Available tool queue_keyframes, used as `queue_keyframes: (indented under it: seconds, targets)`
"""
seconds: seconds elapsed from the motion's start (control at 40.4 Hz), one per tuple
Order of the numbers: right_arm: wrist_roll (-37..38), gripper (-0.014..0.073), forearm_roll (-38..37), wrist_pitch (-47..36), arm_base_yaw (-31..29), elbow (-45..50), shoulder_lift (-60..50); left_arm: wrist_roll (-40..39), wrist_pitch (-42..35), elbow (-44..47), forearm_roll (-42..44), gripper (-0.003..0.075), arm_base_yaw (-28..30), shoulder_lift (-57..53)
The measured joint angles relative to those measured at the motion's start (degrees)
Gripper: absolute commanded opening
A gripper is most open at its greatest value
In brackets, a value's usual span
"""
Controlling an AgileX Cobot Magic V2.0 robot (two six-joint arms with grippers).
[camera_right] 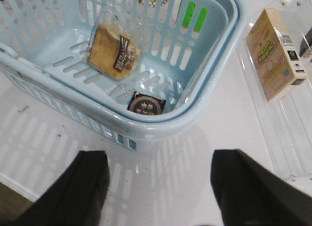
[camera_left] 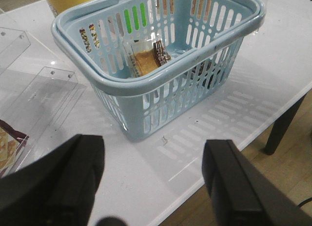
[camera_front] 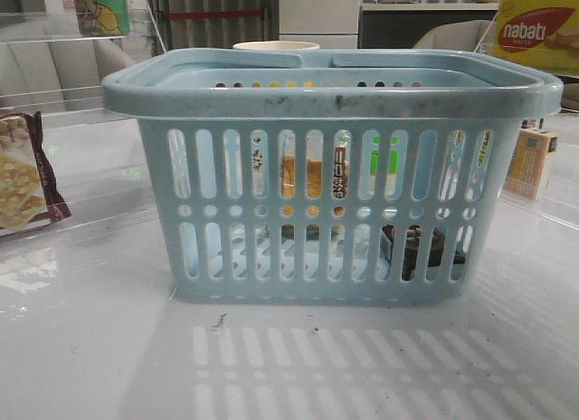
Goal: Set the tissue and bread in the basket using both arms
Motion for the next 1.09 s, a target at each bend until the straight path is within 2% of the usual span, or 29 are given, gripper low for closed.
queue_keyframes:
  seconds: [0.198,0.272,0.495,0.619,0.693,1.089]
  targets:
    - [2.09,0.0548,-0.91,4.36,0.00,0.00,0.00,-0.21,0.07,1.80,0.78,0.0487,0.00,-0.64]
    - [2.19,0.0501,-0.91,4.74,0.00,0.00,0.00,-0.21,0.07,1.93,0.96,0.0452,0.00,-0.64]
    - [2.33,0.0175,-1.03,5.19,0.00,0.13,0.00,-0.21,0.07,2.16,1.06,0.0230,0.00,-0.64]
    - [2.33,0.0049,-1.11,5.19,0.00,0.13,0.00,-0.21,-0.03,2.29,1.06,0.0129,0.00,-0.64]
    - [2.33,0.0058,-1.25,5.19,0.00,0.13,0.00,-0.21,-0.03,2.29,1.09,0.0089,0.00,-0.64]
    - [2.33,0.0057,-1.25,6.30,0.00,0.13,0.00,-0.21,-0.03,2.29,1.19,0.0091,0.00,-0.64]
